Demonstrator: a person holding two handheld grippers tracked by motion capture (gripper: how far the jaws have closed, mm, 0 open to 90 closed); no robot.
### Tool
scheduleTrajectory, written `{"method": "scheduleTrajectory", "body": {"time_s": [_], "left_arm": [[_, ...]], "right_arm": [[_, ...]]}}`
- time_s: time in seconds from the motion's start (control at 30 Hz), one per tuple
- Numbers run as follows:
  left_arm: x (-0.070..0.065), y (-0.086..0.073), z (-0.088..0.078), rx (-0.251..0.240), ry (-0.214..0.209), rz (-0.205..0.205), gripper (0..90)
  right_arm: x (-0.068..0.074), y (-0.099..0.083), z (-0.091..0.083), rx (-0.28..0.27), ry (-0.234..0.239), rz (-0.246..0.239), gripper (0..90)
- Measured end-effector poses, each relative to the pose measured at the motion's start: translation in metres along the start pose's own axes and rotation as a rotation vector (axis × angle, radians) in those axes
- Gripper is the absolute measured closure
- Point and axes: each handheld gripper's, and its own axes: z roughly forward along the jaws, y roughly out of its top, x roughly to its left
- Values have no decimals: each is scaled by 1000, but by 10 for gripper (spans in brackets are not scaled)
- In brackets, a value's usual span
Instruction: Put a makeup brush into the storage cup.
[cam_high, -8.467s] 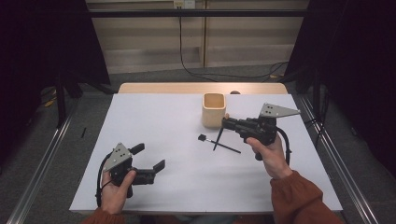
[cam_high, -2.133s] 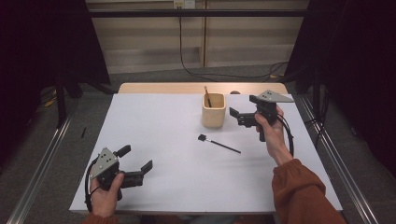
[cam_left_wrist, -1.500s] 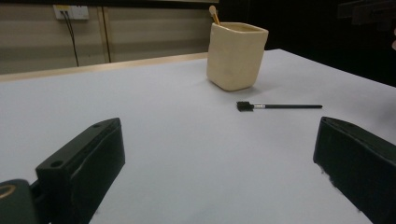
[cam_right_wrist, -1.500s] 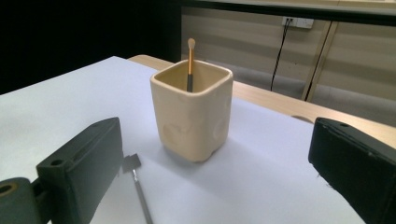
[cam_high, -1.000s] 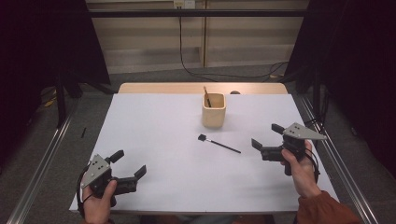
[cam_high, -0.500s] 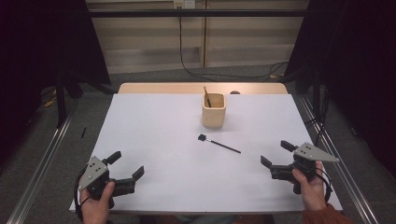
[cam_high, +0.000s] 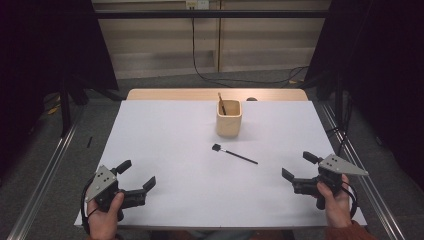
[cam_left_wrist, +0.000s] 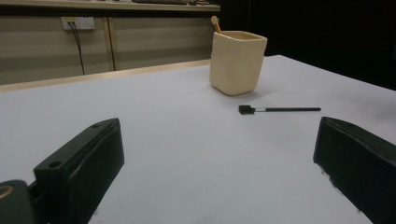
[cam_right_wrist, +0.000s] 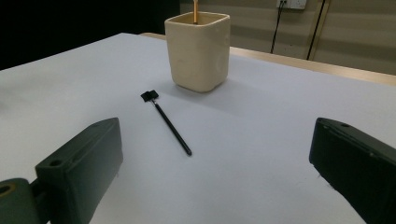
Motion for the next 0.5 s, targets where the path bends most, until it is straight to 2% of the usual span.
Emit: {"method": "scheduleTrajectory", "body": {"time_s": [0.2, 0.5], "left_arm": [[1, -1, 0, 1, 2, -6, 18], [1, -1, -1, 6, 14, -9, 18]], "right_arm": [[-2, 6, 3, -13, 15, 1, 25], [-3, 22, 17, -35, 57, -3, 24]]}}
